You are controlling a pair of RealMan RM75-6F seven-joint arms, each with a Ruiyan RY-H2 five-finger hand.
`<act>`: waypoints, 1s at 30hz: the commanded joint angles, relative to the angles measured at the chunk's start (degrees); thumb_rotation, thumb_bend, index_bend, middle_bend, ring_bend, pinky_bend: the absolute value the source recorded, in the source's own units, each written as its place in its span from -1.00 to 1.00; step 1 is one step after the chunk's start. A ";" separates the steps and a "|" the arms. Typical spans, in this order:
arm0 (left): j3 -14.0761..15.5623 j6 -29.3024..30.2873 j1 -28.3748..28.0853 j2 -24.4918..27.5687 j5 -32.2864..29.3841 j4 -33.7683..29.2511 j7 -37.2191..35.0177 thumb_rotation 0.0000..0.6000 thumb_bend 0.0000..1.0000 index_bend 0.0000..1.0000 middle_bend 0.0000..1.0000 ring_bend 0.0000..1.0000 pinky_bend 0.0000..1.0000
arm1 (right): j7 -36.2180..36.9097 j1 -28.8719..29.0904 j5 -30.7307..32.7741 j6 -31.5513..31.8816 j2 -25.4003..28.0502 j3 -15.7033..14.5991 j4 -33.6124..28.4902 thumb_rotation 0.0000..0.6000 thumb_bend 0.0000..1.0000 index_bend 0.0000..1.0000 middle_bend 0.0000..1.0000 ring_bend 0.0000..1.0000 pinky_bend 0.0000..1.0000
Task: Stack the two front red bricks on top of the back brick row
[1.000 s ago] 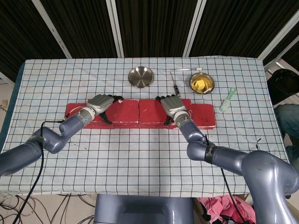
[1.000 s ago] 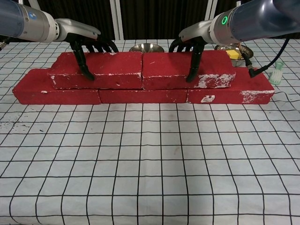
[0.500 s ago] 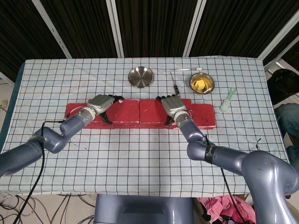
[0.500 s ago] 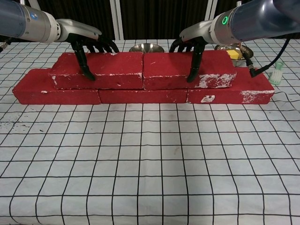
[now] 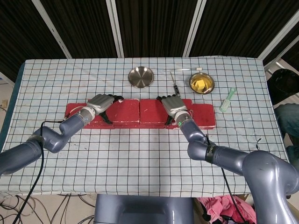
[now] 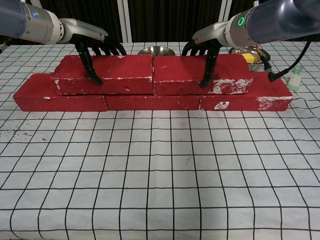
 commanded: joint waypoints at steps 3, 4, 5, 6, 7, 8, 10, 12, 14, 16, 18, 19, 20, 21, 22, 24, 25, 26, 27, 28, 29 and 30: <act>0.14 0.02 -0.07 -0.10 -1.03 -0.08 0.91 1.00 -0.82 -0.74 -0.66 -0.80 -0.64 | -0.05 0.00 -0.04 -0.04 0.01 -0.05 -0.08 1.00 -0.93 -0.70 -0.56 -0.72 -0.74; 0.16 0.02 -0.09 -0.12 -1.24 -0.07 1.10 1.00 -0.83 -0.74 -0.67 -0.80 -0.64 | -0.12 0.00 -0.01 -0.07 -0.01 -0.14 -0.06 1.00 -0.93 -0.70 -0.56 -0.72 -0.74; 0.20 0.03 -0.13 -0.19 -1.47 -0.05 1.36 1.00 -0.84 -0.75 -0.67 -0.80 -0.64 | -0.17 -0.01 0.06 -0.10 -0.03 -0.23 -0.02 1.00 -0.93 -0.70 -0.56 -0.72 -0.74; 0.21 0.01 -0.15 -0.22 -1.58 -0.04 1.46 1.00 -0.85 -0.75 -0.67 -0.81 -0.65 | -0.18 -0.01 0.11 -0.13 -0.02 -0.26 0.01 1.00 -0.93 -0.70 -0.56 -0.72 -0.74; 0.22 -0.03 -0.19 -0.25 -1.75 -0.02 1.60 1.00 -0.86 -0.75 -0.67 -0.81 -0.65 | -0.18 -0.02 0.17 -0.20 -0.01 -0.29 0.07 1.00 -0.93 -0.70 -0.56 -0.72 -0.74; 0.24 -0.02 -0.23 -0.28 -1.90 0.01 1.81 1.00 -0.87 -0.75 -0.68 -0.81 -0.65 | -0.18 -0.03 0.21 -0.24 0.00 -0.32 0.12 1.00 -0.93 -0.70 -0.56 -0.72 -0.74; 0.27 0.00 -0.26 -0.34 -2.11 0.09 2.08 1.00 -0.86 -0.76 -0.68 -0.82 -0.66 | -0.15 -0.03 0.20 -0.25 0.00 -0.32 0.19 1.00 -0.93 -0.70 -0.56 -0.72 -0.74; 0.27 0.01 -0.24 -0.35 -2.29 0.07 2.22 1.00 -0.89 -0.77 -0.69 -0.84 -0.67 | -0.11 -0.04 0.18 -0.31 -0.01 -0.29 0.22 1.00 -0.93 -0.70 -0.56 -0.73 -0.74; 0.29 -0.07 -0.25 -0.34 -2.43 0.08 2.32 1.00 -0.91 -0.77 -0.70 -0.86 -0.69 | -0.09 -0.04 0.13 -0.35 -0.07 -0.29 0.28 1.00 -0.93 -0.70 -0.56 -0.73 -0.74; 0.36 -0.15 -0.26 -0.32 -2.49 0.10 2.44 1.00 -0.91 -0.78 -0.71 -0.87 -0.70 | -0.11 -0.05 0.10 -0.42 -0.14 -0.33 0.34 1.00 -0.93 -0.70 -0.56 -0.73 -0.74; 0.39 -0.26 -0.27 -0.32 -2.59 0.12 2.53 1.00 -0.94 -0.78 -0.73 -0.88 -0.71 | -0.11 -0.05 0.10 -0.50 -0.22 -0.38 0.46 1.00 -0.93 -0.70 -0.56 -0.73 -0.74; 0.39 -0.29 -0.28 -0.32 -2.63 0.13 2.53 1.00 -0.96 -0.79 -0.73 -0.89 -0.71 | -0.11 -0.05 0.10 -0.53 -0.25 -0.38 0.49 1.00 -0.93 -0.70 -0.56 -0.73 -0.74; 0.38 -0.34 -0.30 -0.31 -2.71 0.14 2.56 1.00 -0.98 -0.79 -0.74 -0.89 -0.71 | -0.09 -0.06 0.11 -0.57 -0.28 -0.40 0.57 1.00 -0.93 -0.70 -0.56 -0.73 -0.74; 0.36 -0.35 -0.31 -0.31 -2.74 0.15 2.58 1.00 -0.99 -0.79 -0.74 -0.90 -0.71 | -0.08 -0.07 0.11 -0.57 -0.30 -0.40 0.62 1.00 -0.93 -0.70 -0.56 -0.73 -0.74; 0.35 -0.36 -0.33 -0.31 -2.77 0.16 2.62 1.00 -0.99 -0.79 -0.75 -0.90 -0.71 | -0.07 -0.07 0.11 -0.55 -0.31 -0.41 0.67 1.00 -0.93 -0.70 -0.56 -0.73 -0.74; 0.34 -0.44 -0.40 -0.34 -2.89 0.20 2.74 1.00 -1.00 -0.80 -0.76 -0.90 -0.72 | -0.06 -0.10 0.11 -0.58 -0.36 -0.43 0.82 1.00 -0.93 -0.70 -0.56 -0.73 -0.74; 0.36 -0.52 -0.43 -0.36 -2.97 0.21 2.80 1.00 -1.00 -0.81 -0.76 -0.91 -0.72 | -0.04 -0.11 0.13 -0.61 -0.39 -0.45 0.87 1.00 -0.93 -0.70 -0.56 -0.73 -0.74; 0.38 -0.59 -0.46 -0.36 -3.04 0.22 2.86 1.00 -1.00 -0.81 -0.76 -0.91 -0.72 | -0.03 -0.12 0.14 -0.66 -0.40 -0.46 0.91 1.00 -0.93 -0.70 -0.56 -0.73 -0.74; 0.40 -0.63 -0.48 -0.37 -3.11 0.25 2.94 1.00 -1.00 -0.81 -0.76 -0.91 -0.72 | -0.02 -0.13 0.13 -0.69 -0.42 -0.47 0.93 1.00 -0.93 -0.70 -0.56 -0.73 -0.74; 0.41 -0.65 -0.49 -0.39 -3.18 0.29 3.01 1.00 -1.00 -0.81 -0.77 -0.91 -0.72 | -0.02 -0.14 0.12 -0.71 -0.44 -0.50 0.96 1.00 -0.93 -0.70 -0.56 -0.73 -0.74; 0.44 -0.68 -0.50 -0.41 -3.27 0.33 3.07 1.00 -1.00 -0.82 -0.77 -0.91 -0.72 | -0.02 -0.14 0.13 -0.74 -0.45 -0.52 0.99 1.00 -0.93 -0.70 -0.56 -0.73 -0.74; 0.46 -0.71 -0.48 -0.40 -3.40 0.35 3.13 1.00 -1.00 -0.83 -0.78 -0.92 -0.72 | -0.02 -0.14 0.13 -0.75 -0.47 -0.53 1.02 1.00 -0.93 -0.70 -0.56 -0.73 -0.74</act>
